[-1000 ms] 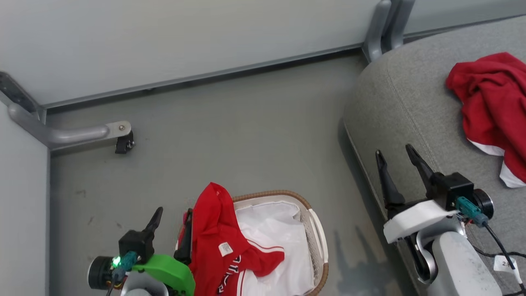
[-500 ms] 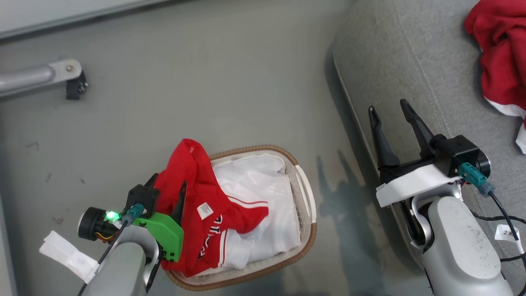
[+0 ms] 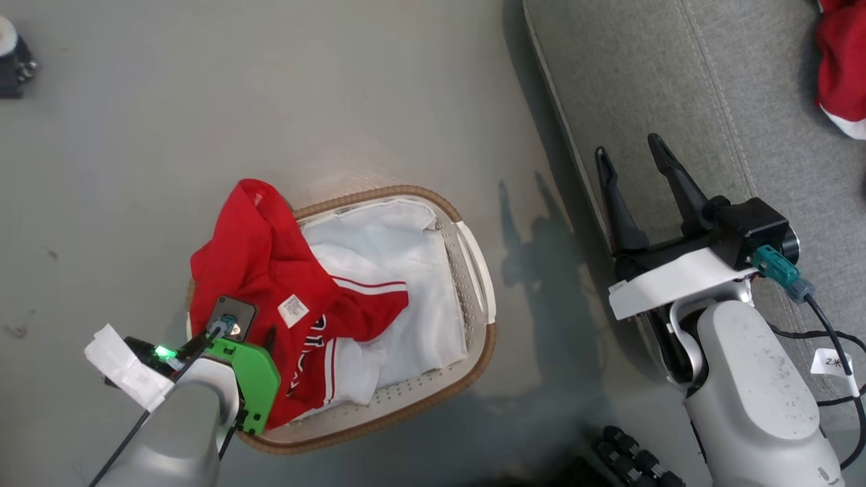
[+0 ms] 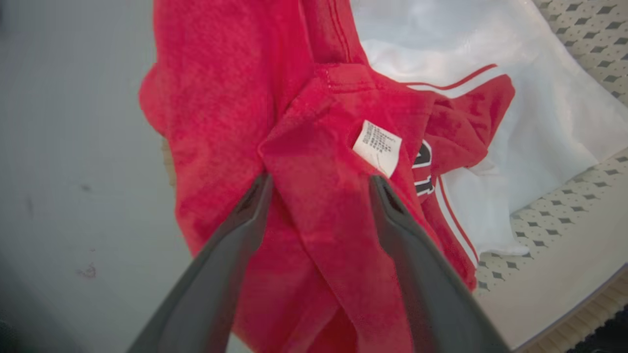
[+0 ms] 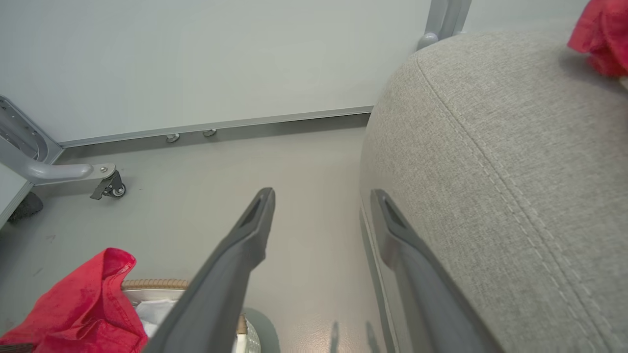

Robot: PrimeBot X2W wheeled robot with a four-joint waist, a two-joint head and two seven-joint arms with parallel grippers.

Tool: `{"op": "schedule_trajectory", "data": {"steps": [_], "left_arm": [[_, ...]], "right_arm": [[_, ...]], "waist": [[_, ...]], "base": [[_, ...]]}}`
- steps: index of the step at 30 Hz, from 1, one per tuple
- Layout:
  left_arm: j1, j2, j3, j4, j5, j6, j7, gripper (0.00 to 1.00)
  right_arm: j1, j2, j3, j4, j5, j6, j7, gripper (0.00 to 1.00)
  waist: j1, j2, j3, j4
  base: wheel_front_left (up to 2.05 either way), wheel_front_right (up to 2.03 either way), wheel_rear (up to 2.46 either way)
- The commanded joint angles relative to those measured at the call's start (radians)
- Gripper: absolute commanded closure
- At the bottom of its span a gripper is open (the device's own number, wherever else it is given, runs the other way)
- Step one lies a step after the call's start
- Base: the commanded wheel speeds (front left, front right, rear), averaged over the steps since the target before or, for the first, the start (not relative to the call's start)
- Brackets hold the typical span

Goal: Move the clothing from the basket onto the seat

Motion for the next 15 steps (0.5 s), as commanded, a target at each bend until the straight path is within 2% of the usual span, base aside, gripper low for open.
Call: {"op": "schedule_trajectory", "data": {"steps": [1, 8, 15], "left_arm": [[-0.039, 0.004, -0.011, 0.024, 0.014, 0.003, 0.032, 0.00], [-0.083, 0.009, -0.047, 0.059, 0.037, 0.042, 0.090, 0.00], [-0.106, -0.001, -0.080, 0.070, 0.042, 0.018, 0.107, 0.00]], "right_arm": [[-0.011, -0.003, 0.004, -0.004, 0.007, -0.001, -0.002, 0.00], [-0.027, -0.003, 0.018, -0.009, 0.021, -0.001, -0.002, 0.00], [-0.043, -0.003, 0.032, -0.017, 0.036, -0.001, -0.002, 0.00]], "waist": [[0.0000, 0.0000, 0.048, -0.031], [0.0000, 0.0000, 0.085, -0.043], [0.0000, 0.0000, 0.113, -0.053]], "base": [[0.00, 0.00, 0.00], [0.00, 0.00, 0.00], [0.00, 0.00, 0.00]]}}
